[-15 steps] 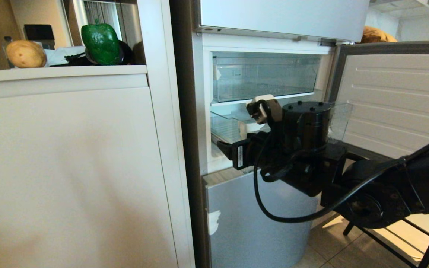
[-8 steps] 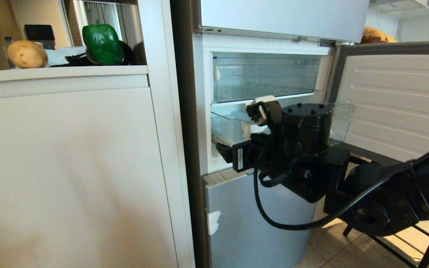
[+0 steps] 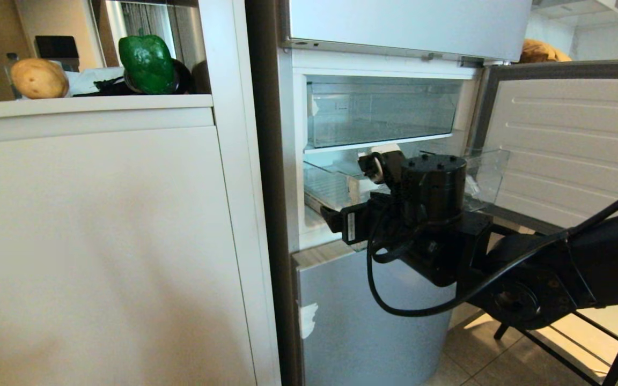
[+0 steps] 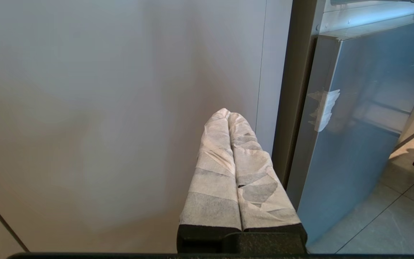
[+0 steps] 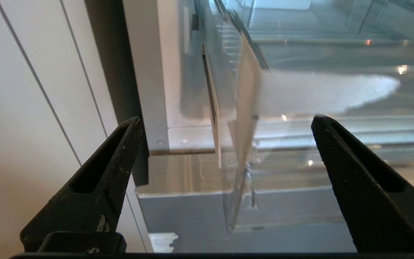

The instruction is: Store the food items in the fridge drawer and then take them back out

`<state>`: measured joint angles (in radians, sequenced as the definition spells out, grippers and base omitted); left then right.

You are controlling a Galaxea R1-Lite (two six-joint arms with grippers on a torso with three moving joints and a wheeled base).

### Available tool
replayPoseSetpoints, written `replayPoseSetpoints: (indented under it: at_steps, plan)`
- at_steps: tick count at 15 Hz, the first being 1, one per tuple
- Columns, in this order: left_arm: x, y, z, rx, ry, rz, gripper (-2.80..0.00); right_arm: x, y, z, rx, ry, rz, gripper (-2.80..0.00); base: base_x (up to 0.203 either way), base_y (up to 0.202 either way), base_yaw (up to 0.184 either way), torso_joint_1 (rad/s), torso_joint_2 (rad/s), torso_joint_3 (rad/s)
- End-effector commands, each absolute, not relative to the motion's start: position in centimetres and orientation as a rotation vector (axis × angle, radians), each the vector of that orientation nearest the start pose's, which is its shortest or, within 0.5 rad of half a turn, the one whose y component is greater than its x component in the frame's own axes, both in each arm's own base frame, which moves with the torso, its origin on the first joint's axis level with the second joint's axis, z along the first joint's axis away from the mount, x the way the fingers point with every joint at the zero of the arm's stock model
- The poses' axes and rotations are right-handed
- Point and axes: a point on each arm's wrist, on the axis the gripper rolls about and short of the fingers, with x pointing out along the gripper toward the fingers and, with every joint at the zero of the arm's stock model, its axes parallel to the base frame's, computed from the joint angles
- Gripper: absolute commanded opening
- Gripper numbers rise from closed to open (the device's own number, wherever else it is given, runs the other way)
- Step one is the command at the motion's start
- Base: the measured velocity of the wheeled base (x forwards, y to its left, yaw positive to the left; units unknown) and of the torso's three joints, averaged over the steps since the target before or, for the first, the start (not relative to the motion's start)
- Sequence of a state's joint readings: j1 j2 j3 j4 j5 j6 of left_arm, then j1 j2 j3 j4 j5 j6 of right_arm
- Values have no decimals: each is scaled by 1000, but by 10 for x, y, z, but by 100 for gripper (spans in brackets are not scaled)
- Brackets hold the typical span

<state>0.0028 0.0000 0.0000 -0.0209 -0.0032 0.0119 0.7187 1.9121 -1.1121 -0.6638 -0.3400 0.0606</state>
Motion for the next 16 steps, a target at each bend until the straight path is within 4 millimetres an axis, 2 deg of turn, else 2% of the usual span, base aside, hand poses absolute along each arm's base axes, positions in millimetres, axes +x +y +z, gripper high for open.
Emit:
replayPoseSetpoints:
  at_steps: [1,3,6,10,11,13,16]
  plan:
    - [-22,0,75,12,-12,0,-280,285,240,201,-4,120,375,0,0,0,0,0,0,0]
    - [-22,0,75,12,-11,0,-280,273,234,215,9,94,387,0,0,0,0,0,0,0]
    - [-22,0,75,12,-11,0,-280,242,225,236,15,79,426,0,0,0,0,0,0,0]
    - [-22,0,75,12,-11,0,-280,208,200,266,8,78,450,0,0,0,0,0,0,0]
    - [-22,0,75,12,-12,0,-280,202,194,278,-1,80,449,-280,0,0,0,0,0,0]
    - [-22,0,75,12,-12,0,-280,201,182,300,-24,111,427,-280,0,0,0,0,0,0]
    - [-22,0,75,12,-11,0,-280,220,156,340,-11,113,386,-280,0,0,0,0,0,0]
